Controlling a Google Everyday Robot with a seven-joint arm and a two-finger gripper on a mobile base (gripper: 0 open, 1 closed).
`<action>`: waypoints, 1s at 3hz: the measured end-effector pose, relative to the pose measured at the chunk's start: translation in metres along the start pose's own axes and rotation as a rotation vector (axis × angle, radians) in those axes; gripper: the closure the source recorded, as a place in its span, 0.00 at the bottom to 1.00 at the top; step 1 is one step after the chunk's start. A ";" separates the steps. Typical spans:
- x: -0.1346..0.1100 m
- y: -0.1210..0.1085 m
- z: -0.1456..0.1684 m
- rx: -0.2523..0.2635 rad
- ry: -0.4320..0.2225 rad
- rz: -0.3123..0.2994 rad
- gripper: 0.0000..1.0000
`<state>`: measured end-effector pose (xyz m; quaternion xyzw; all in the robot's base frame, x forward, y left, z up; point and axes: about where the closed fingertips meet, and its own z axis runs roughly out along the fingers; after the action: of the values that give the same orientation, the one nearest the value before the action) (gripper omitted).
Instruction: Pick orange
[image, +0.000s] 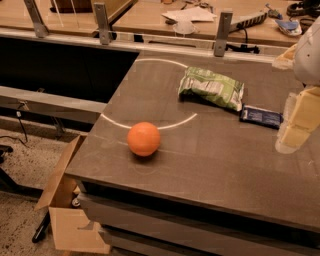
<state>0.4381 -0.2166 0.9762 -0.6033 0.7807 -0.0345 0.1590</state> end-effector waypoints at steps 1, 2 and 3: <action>0.000 0.000 0.000 0.000 0.000 0.000 0.00; -0.003 0.002 -0.001 0.008 -0.060 0.018 0.00; -0.005 0.014 0.007 0.022 -0.203 0.086 0.00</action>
Offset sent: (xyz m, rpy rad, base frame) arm -0.0048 0.0087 0.0017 0.2297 -0.0589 -0.0124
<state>0.4283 -0.2071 0.9673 -0.5679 0.7854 0.0251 0.2452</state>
